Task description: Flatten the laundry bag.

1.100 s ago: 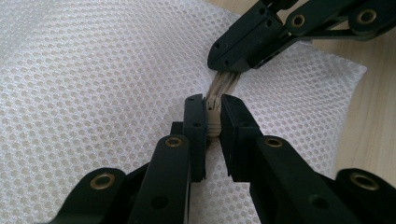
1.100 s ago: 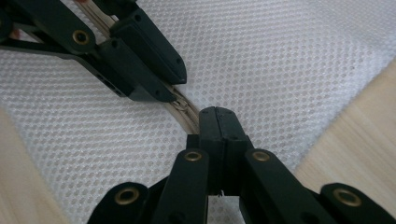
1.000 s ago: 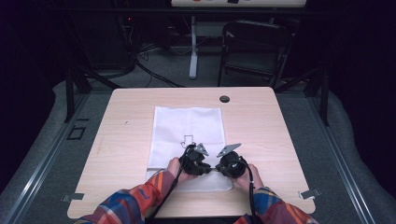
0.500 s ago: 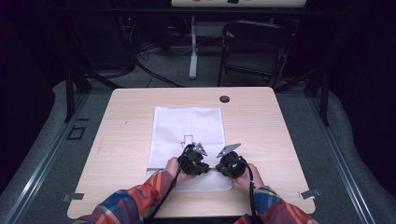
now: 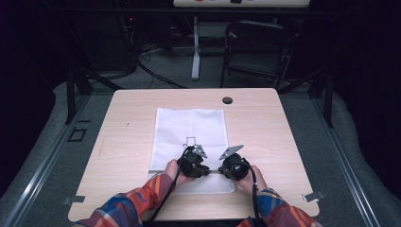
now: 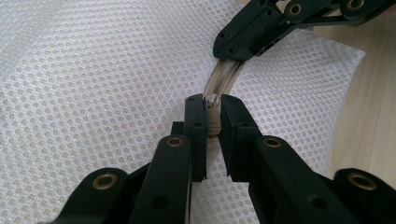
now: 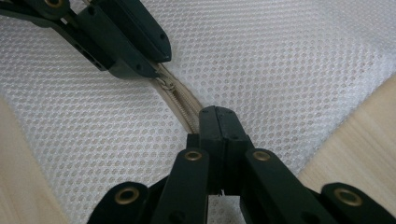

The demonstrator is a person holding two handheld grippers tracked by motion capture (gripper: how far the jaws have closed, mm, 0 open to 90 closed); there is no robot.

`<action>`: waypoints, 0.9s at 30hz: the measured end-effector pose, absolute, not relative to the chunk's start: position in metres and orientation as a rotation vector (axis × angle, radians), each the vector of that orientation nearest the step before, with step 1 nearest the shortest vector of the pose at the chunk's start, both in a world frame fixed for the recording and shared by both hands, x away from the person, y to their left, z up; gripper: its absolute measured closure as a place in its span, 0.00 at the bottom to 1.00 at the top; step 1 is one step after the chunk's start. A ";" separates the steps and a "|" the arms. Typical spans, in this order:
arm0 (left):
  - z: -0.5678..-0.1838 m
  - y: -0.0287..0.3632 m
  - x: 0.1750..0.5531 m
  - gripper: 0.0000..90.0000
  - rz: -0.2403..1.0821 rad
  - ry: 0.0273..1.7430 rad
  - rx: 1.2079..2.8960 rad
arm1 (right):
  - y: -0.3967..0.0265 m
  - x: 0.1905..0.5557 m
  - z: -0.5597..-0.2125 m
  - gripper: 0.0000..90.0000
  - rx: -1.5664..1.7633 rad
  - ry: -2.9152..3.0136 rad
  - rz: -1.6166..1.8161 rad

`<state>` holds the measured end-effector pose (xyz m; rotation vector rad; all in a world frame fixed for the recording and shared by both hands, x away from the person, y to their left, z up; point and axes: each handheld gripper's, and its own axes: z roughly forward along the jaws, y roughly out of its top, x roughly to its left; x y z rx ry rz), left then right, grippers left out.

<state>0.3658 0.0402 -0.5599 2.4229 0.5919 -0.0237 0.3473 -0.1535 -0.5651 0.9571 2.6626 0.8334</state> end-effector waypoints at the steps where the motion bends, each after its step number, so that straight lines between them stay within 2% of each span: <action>1: -0.560 0.040 0.366 0.90 -0.025 0.590 2.425 | -0.154 0.347 -0.565 1.00 0.957 2.663 0.833; 27: -0.561 0.048 0.367 0.90 -0.033 0.617 2.413 | -0.152 0.352 -0.564 1.00 0.968 2.694 0.822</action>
